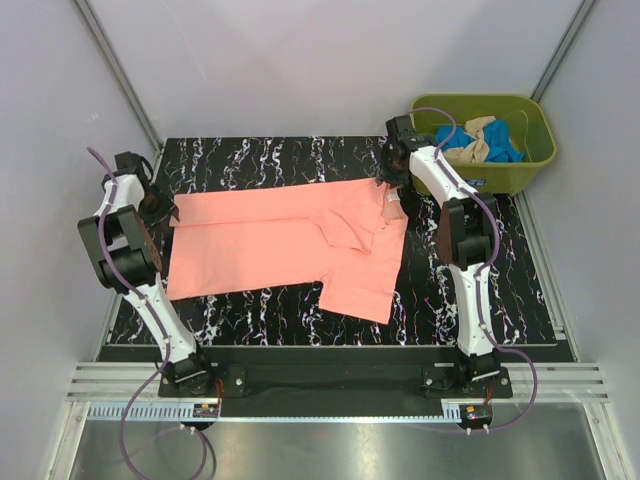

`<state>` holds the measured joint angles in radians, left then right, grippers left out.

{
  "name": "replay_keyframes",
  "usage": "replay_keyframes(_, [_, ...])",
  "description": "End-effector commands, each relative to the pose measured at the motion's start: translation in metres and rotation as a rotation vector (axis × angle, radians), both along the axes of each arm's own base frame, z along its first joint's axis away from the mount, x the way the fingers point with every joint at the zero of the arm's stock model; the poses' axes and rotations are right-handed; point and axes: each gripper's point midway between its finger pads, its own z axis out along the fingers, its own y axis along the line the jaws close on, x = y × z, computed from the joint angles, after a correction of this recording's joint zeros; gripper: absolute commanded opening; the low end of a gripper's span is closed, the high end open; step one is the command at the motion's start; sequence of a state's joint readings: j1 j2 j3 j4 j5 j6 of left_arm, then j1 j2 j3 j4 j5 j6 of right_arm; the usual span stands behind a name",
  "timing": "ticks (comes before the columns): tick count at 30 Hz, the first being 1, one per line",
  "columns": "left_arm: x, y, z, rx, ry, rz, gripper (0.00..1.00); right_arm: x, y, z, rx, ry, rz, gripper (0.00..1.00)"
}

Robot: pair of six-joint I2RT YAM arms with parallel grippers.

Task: Fold and stack the t-shirts
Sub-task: Fold the tshirt

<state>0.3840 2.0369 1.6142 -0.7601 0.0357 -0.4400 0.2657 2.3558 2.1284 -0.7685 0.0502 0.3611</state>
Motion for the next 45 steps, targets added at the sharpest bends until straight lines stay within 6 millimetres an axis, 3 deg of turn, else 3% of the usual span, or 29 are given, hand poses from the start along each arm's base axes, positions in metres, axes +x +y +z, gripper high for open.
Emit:
replay_keyframes(1, [0.003,0.016,-0.002,0.035,0.006,0.021,0.48,0.012,0.01,0.015,0.019,-0.05,0.026,0.48])
replay_keyframes(7, [0.003,0.021,-0.021,0.02,0.026,0.025,0.52,0.015,0.013,0.014,0.022,-0.061,0.029,0.5])
replay_keyframes(22, [0.027,0.024,-0.014,-0.027,-0.092,0.048,0.52,0.021,0.016,0.009,-0.001,-0.066,0.037,0.5])
replay_keyframes(30, [0.032,0.022,-0.027,-0.068,-0.073,0.046,0.5,0.028,0.014,-0.002,-0.026,-0.057,0.026,0.5])
replay_keyframes(33, [0.033,0.023,-0.032,-0.076,-0.072,0.049,0.43,0.029,0.009,-0.005,-0.054,-0.056,0.017,0.5])
replay_keyframes(37, [0.039,0.025,-0.029,-0.086,-0.088,0.047,0.22,0.032,0.001,-0.007,-0.099,-0.068,0.0,0.5])
replay_keyframes(40, [0.04,0.024,-0.025,-0.088,-0.097,0.04,0.13,0.034,-0.002,-0.007,-0.109,-0.071,-0.013,0.45])
replay_keyframes(45, [0.038,0.025,-0.017,-0.073,-0.103,0.034,0.09,0.036,0.001,-0.016,-0.104,-0.07,-0.008,0.41])
